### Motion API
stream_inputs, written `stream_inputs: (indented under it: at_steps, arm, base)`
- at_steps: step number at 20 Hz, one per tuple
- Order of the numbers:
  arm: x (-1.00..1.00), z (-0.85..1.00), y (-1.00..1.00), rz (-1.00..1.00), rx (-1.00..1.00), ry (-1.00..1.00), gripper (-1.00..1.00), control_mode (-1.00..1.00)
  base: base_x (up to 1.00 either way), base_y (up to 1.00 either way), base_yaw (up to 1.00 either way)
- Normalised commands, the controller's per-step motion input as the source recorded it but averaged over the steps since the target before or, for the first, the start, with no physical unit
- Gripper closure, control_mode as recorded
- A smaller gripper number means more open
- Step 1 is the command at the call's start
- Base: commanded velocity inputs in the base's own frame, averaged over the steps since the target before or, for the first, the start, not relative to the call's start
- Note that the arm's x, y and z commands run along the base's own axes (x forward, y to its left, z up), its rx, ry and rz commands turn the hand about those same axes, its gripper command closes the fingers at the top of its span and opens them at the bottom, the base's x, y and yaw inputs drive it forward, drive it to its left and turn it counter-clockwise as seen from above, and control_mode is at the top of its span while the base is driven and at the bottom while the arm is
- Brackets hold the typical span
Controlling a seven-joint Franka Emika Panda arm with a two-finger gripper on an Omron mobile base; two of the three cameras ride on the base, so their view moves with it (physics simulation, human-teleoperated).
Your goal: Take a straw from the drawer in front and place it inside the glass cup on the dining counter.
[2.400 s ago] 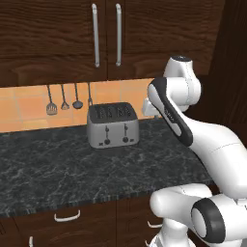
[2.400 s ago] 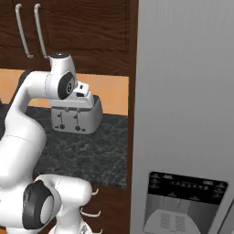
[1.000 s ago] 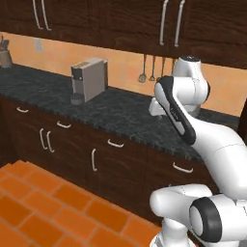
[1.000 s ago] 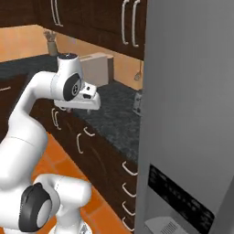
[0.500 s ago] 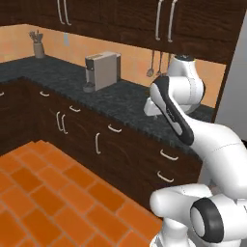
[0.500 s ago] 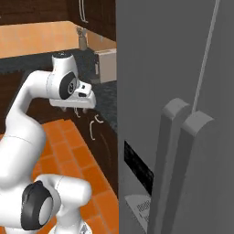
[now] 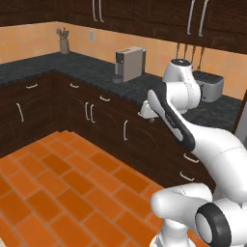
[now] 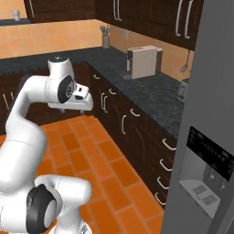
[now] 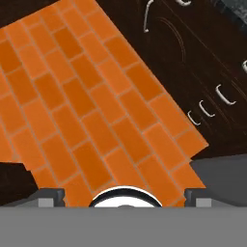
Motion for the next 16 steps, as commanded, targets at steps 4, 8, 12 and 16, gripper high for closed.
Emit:
stream_inputs:
  at_steps: [4, 8, 12, 16]
  arm:
    - [0.0, 0.0, -0.18, -0.25, 0.0, 0.0, -1.0, -1.0]
    - [0.14, 0.0, -0.27, -0.21, 0.0, 0.01, -1.0, -1.0]
    - [0.48, -0.1, -0.5, -0.25, 0.0, 0.06, -1.0, -1.0]
    - [0.63, -0.41, -0.51, -0.14, -0.01, 0.01, -1.0, -1.0]
  base:
    - [0.0, 0.0, 0.0]
    - [0.0, 0.0, 0.0]
    - [0.0, 0.0, 0.0]
    - [0.0, 0.0, 0.0]
